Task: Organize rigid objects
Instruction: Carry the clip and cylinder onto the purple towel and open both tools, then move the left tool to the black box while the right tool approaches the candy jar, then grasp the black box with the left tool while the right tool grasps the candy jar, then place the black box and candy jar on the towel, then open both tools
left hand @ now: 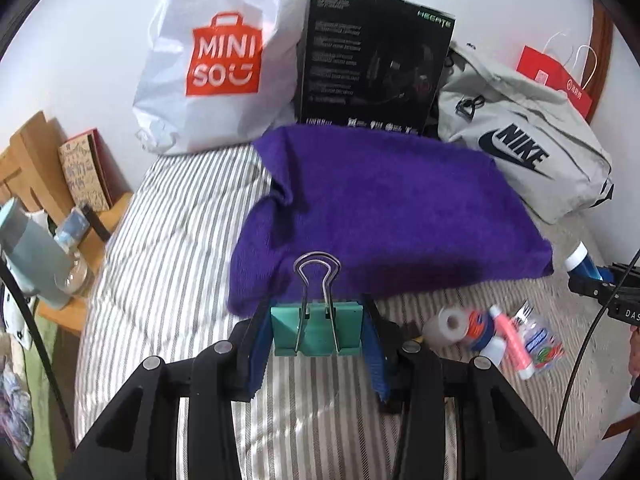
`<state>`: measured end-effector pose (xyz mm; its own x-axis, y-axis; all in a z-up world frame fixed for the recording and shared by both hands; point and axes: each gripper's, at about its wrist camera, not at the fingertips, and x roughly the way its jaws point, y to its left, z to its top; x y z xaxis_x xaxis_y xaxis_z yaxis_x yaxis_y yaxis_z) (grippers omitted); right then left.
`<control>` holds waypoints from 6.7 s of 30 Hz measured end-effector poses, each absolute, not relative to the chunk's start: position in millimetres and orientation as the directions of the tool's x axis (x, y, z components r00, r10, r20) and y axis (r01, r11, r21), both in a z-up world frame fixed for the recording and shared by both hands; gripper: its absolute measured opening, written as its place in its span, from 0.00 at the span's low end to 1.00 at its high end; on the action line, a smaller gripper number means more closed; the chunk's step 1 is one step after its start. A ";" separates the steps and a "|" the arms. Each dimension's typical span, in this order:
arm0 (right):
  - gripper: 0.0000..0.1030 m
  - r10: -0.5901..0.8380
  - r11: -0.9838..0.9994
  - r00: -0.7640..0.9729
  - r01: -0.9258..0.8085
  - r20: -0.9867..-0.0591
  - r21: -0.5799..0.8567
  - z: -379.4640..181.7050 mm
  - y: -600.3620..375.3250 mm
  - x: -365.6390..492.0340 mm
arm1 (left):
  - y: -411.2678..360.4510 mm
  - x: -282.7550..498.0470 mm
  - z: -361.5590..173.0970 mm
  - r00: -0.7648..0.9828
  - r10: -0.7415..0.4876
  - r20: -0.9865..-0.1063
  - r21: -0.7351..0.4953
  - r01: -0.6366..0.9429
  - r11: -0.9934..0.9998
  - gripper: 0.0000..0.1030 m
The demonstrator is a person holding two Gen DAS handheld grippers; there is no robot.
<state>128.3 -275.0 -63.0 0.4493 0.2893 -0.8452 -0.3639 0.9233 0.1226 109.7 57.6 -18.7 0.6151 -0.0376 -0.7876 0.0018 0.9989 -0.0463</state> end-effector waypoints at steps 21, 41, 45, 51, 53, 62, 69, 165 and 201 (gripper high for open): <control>0.38 0.330 0.905 0.464 -0.403 -0.822 0.136 -38.8 -230.3 232.8 | 34.4 226.9 -14.7 0.609 -0.091 -0.788 -0.076 0.050 0.996 0.38; 0.38 0.237 0.907 0.405 -0.418 -0.883 0.051 -96.6 -184.2 314.6 | 18.2 317.1 -75.4 0.499 -0.079 -0.863 -0.074 0.031 0.997 0.38; 0.38 0.233 0.905 0.404 -0.422 -0.885 0.045 -98.0 -179.7 317.7 | 14.0 317.9 -76.9 0.494 -0.065 -0.867 -0.052 0.041 0.998 0.38; 0.38 0.228 0.903 0.407 -0.428 -0.885 0.036 -98.9 -176.4 319.7 | 4.4 317.2 -78.5 0.489 -0.026 -0.872 0.006 0.063 0.998 0.38; 0.39 0.232 0.902 0.408 -0.429 -0.883 0.039 -98.5 -177.5 319.5 | 0.9 317.2 -79.4 0.487 -0.019 -0.873 0.015 0.065 0.998 0.44; 0.63 0.244 0.909 0.414 -0.413 -0.877 0.057 -89.6 -190.3 307.6 | -3.7 303.2 -83.3 0.459 -0.005 -0.888 0.016 0.040 0.999 0.63; 0.64 0.271 0.917 0.462 -0.391 -0.844 0.080 -52.5 -206.3 271.9 | 4.3 266.6 -54.7 0.494 -0.006 -0.870 0.006 0.024 1.000 0.63; 0.40 0.302 0.899 0.399 -0.421 -0.866 0.120 -94.8 -237.3 108.6 | 20.1 82.2 -76.9 0.541 -0.047 -0.840 0.002 0.088 0.996 0.20; 0.39 0.336 0.869 0.414 -0.482 -0.846 0.110 -73.3 -240.5 99.0 | 38.6 85.6 -48.4 0.565 -0.073 -0.822 -0.042 0.069 0.997 0.20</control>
<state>99.0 -240.5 -73.3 0.4143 0.3362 -0.8458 -0.4818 0.8694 0.1095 85.6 38.6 -48.4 0.5645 -0.0734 -0.8221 0.0688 0.9968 -0.0418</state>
